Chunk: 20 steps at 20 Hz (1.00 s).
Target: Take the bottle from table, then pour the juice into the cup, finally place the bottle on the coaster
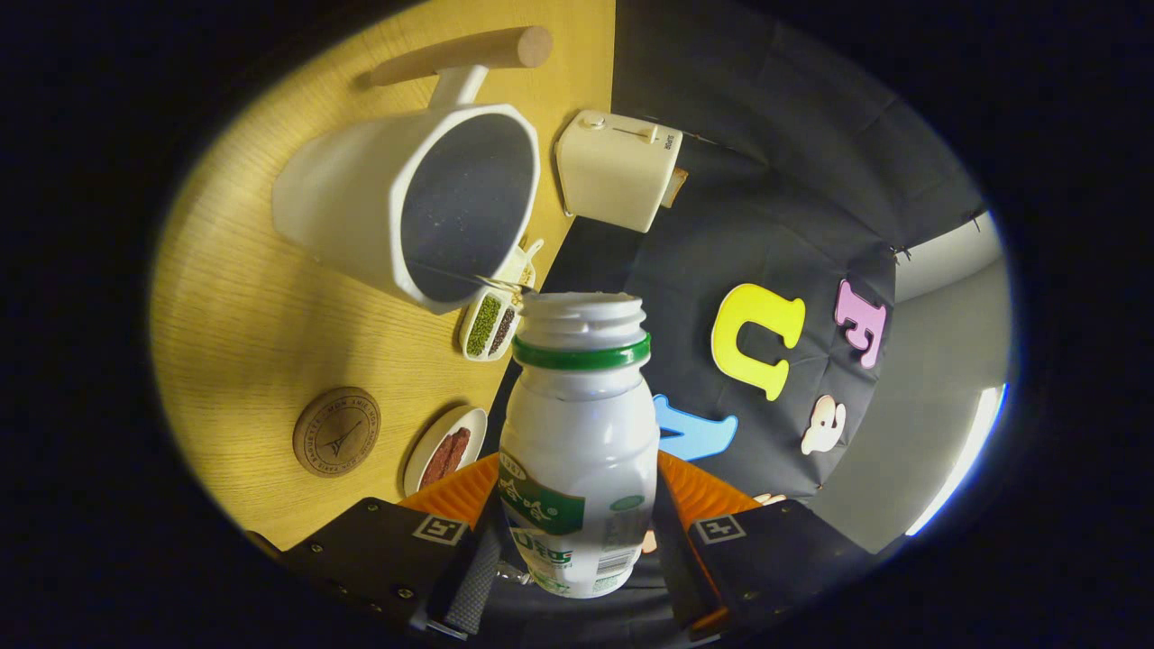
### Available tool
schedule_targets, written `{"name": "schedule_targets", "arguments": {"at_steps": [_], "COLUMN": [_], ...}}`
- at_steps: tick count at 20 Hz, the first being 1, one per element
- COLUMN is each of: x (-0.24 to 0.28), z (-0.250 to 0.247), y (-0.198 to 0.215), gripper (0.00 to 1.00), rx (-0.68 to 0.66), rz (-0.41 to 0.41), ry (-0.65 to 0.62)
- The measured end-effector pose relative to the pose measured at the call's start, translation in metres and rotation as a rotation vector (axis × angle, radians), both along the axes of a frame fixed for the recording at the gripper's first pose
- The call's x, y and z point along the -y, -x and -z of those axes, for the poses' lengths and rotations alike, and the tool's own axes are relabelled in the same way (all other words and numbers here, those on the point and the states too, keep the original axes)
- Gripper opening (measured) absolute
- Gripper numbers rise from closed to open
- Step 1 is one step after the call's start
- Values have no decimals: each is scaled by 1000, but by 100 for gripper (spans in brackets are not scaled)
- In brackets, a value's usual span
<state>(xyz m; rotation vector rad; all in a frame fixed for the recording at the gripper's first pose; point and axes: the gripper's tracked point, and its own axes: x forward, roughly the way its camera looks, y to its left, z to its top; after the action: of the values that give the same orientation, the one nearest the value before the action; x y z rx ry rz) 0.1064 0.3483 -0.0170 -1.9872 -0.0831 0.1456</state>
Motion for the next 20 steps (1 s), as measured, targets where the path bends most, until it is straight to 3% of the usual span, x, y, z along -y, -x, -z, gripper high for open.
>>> {"name": "schedule_targets", "arguments": {"at_steps": [20], "x": [-6], "z": [1], "y": [4], "gripper": [76], "rx": [26], "rz": [-11], "ry": [37]}}
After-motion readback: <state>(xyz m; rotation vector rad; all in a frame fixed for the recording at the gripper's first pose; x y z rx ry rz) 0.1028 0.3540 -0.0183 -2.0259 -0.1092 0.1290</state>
